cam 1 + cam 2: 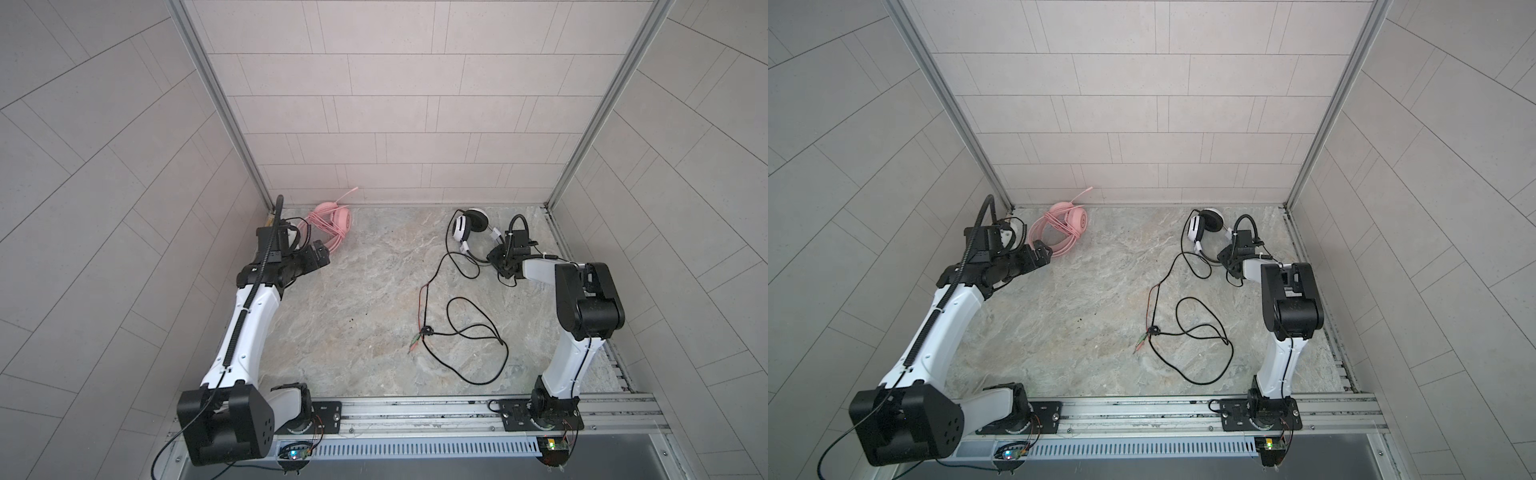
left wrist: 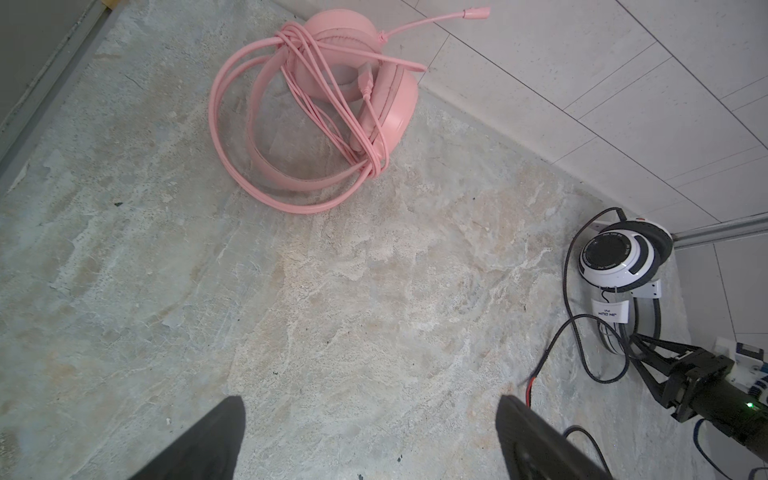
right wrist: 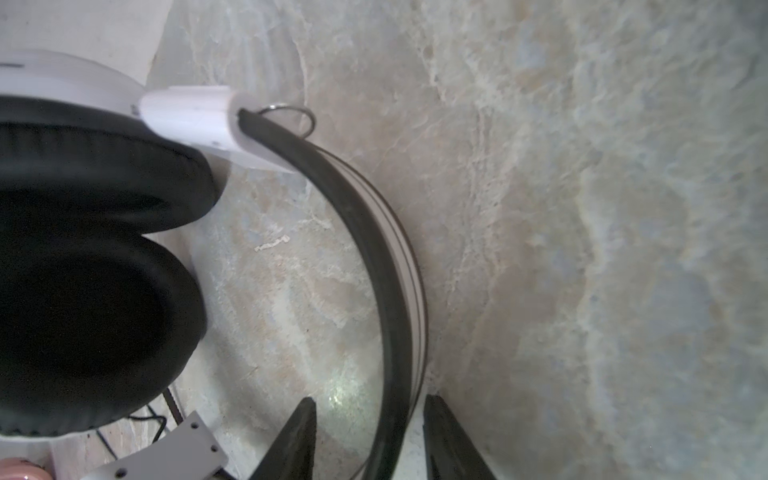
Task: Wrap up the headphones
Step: 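Grasp the white headset's headband with the right gripper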
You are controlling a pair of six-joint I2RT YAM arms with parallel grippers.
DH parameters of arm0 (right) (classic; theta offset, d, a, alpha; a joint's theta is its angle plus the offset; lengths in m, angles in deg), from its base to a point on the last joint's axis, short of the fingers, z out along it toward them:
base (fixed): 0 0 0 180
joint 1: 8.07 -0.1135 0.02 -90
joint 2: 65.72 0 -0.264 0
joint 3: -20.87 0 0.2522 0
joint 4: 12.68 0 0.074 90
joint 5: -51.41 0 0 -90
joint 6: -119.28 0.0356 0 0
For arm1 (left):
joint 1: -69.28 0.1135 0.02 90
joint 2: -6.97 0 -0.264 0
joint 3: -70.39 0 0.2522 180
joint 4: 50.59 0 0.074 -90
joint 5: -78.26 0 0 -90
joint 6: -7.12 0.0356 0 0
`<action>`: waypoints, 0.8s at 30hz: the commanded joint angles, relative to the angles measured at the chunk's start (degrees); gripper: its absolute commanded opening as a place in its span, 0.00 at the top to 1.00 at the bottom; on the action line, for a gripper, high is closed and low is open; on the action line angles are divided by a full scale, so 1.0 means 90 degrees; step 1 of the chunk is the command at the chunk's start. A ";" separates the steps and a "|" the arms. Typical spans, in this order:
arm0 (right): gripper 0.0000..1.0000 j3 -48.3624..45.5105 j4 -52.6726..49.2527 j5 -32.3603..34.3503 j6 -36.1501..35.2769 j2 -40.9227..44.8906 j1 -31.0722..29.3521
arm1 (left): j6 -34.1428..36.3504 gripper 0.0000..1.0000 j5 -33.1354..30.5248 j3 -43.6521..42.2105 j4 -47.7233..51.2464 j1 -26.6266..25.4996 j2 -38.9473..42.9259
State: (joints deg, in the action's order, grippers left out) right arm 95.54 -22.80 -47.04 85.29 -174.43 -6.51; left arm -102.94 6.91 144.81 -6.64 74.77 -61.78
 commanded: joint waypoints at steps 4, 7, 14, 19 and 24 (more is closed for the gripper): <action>0.87 0.0210 -0.0254 0.0144 -0.0180 -0.0035 0.0022 | -0.0004 0.00 0.0055 -0.0137 -0.0172 0.0018 0.0191; 0.95 0.0403 -0.0566 0.0260 -0.0661 0.0139 0.0017 | -0.0038 0.00 0.0039 -0.0212 -0.0289 0.0019 0.0236; 1.00 0.1036 -0.1423 0.0999 -0.2197 0.0985 -0.0230 | -0.0037 0.00 0.0040 -0.0237 -0.0339 0.0008 0.0309; 1.00 0.1491 -0.1734 0.1733 -0.3720 0.1717 -0.0929 | -0.0064 0.01 0.0077 -0.0256 -0.0394 -0.0011 0.0362; 0.99 0.1473 -0.1074 0.1871 -0.5443 0.2272 -0.1954 | 0.0057 0.02 0.0283 -0.0153 -0.0416 -0.0236 0.0365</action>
State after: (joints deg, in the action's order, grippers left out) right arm 107.82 -37.31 -31.17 48.57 -157.64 -19.91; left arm -102.96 8.36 143.00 -9.15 74.05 -59.77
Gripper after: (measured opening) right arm 0.072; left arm 0.978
